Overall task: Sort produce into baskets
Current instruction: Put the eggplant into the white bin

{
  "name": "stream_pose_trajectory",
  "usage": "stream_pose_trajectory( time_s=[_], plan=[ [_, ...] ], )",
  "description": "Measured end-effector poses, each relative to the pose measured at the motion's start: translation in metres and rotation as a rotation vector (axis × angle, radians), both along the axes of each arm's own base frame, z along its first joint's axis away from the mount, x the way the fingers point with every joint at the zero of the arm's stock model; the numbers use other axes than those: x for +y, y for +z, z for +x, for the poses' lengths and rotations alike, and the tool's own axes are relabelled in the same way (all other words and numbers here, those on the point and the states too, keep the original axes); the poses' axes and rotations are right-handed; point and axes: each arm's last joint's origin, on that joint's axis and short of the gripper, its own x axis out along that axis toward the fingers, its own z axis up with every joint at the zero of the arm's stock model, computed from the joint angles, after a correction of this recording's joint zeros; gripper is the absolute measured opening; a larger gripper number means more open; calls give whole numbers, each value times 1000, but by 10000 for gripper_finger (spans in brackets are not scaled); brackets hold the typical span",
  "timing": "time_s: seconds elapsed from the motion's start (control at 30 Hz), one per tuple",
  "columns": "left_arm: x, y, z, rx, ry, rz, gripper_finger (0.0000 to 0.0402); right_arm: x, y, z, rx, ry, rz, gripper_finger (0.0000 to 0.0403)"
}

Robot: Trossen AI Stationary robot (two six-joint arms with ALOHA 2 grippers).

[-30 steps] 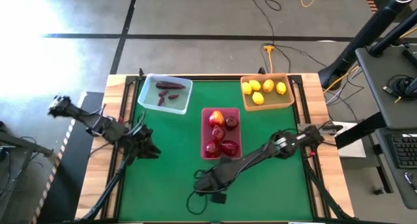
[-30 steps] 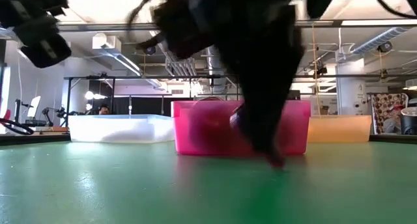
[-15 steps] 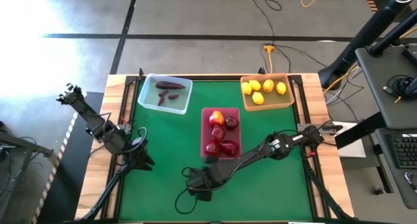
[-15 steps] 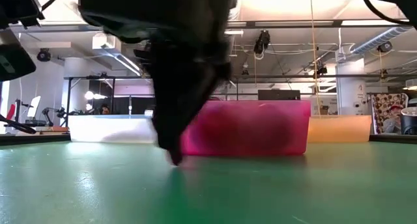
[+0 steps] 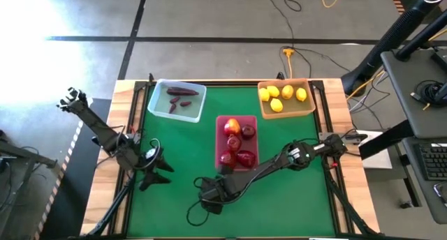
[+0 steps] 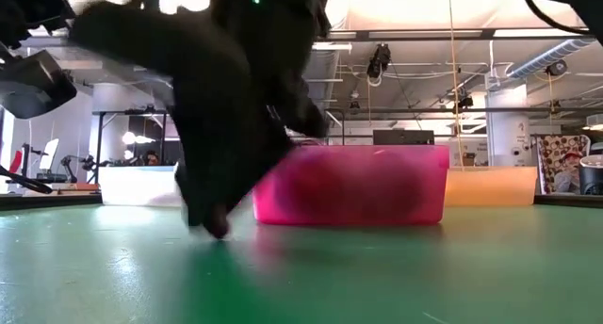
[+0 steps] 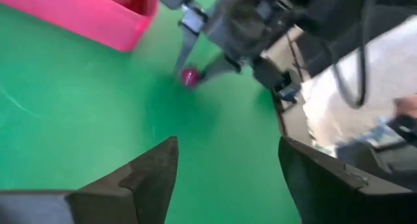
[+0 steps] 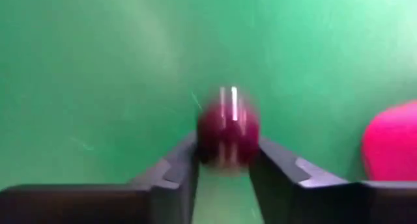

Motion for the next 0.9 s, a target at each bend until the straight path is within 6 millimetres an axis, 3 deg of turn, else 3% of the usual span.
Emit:
stream_pose_trajectory(
  time_s=[0.2,0.4,0.7,0.9],
  plan=[
    [-6,0,11,-86,36,88,266,1,20,5,-35,-26,58,221],
    [-15,-9,25,-110,-2,206,270,15,80,-13,-126,-105,157,281],
    [-32,-46,55,-79,-60,401,269,34,144,-61,-246,-355,132,297],
    [-36,-72,85,-179,-47,498,260,41,153,-78,-247,-508,157,292]
  ],
)
